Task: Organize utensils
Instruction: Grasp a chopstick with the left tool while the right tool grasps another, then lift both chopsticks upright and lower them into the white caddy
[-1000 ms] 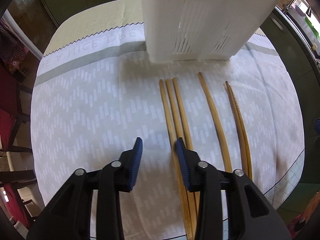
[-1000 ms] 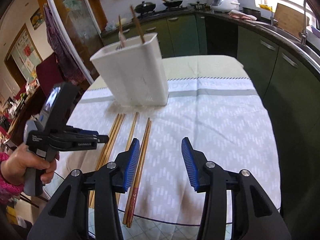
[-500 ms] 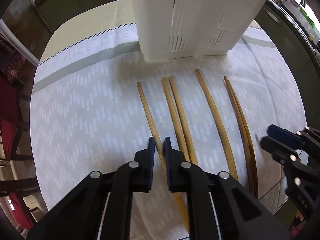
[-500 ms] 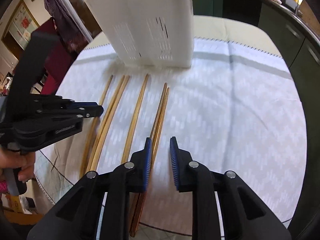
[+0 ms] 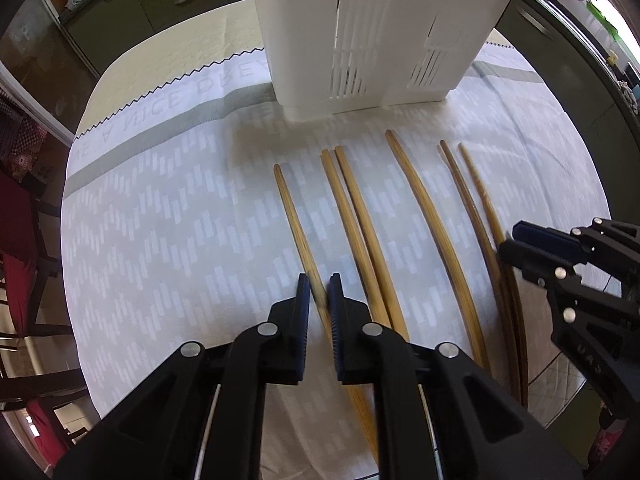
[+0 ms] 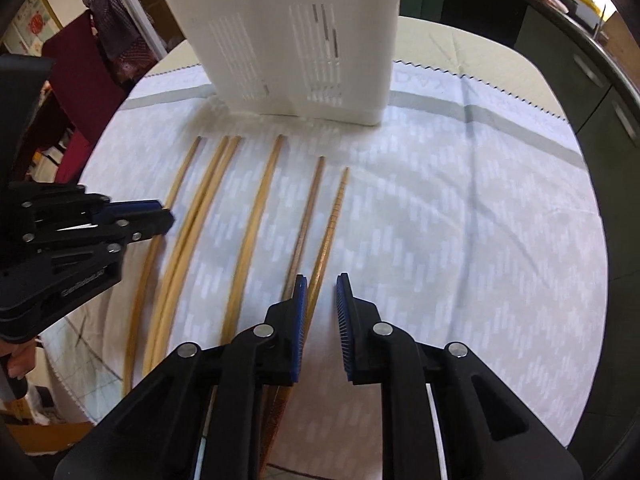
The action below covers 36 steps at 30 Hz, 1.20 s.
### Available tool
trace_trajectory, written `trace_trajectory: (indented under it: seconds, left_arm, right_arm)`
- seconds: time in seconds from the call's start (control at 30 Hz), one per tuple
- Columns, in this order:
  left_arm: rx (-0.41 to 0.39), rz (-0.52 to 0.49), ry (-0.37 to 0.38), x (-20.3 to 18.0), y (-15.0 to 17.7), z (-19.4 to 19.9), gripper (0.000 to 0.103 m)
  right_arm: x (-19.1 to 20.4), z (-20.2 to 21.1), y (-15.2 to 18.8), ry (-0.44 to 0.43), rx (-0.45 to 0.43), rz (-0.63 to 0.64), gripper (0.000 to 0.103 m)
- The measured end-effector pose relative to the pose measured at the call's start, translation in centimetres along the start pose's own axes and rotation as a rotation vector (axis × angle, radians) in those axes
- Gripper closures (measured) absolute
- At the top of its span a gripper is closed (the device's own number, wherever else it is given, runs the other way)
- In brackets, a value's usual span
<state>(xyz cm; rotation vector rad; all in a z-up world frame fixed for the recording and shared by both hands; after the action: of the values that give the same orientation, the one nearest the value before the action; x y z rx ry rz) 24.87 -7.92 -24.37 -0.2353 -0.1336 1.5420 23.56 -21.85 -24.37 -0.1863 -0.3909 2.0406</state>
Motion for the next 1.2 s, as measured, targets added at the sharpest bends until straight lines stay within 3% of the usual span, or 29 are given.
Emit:
trace_trajectory:
  seconds: [0.27, 0.43, 0.7, 0.93, 1.2]
  left_arm:
    - [0.008, 0.021, 0.004, 0.2, -0.3, -0.1, 0.093]
    - [0.013, 0.019, 0.003, 0.5, -0.7, 0.0, 0.093]
    - [0.003, 0.044, 0.058, 0.9, -0.6, 0.7, 0.097]
    - [-0.114, 0.027, 0.092, 1.2, -0.7, 6.1, 0.097]
    - [-0.263, -0.018, 0.116, 1.4, 0.6, 12.8, 0.097]
  right_arm:
    - [0.9, -1.1, -1.5, 0.033, 0.028, 0.029, 0.089]
    - [0.5, -1.3, -1.6, 0.02, 0.03, 0.032, 0.096]
    - [-1.5, 2.0, -0.9, -0.046, -0.08, -0.045, 0.096]
    - [-1.7, 8.4, -0.3, -0.05, -0.222, -0.035, 0.096]
    - [-1.3, 12.8, 1.2, -0.041, -0.305, -0.017, 0.096]
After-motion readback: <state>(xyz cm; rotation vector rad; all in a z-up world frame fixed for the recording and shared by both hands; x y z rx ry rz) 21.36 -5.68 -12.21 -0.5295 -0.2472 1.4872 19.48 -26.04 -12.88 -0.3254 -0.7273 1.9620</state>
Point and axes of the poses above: each gripper's, at about its wrist camera, not at the fingertips, and z roughly against the way its jaws point, x to its left, y to its underside, the point moved 7 cm from there along -z, roughly the way its jaws point, and after that the axes turned 12 degrees about z, right-handed, at the moved point
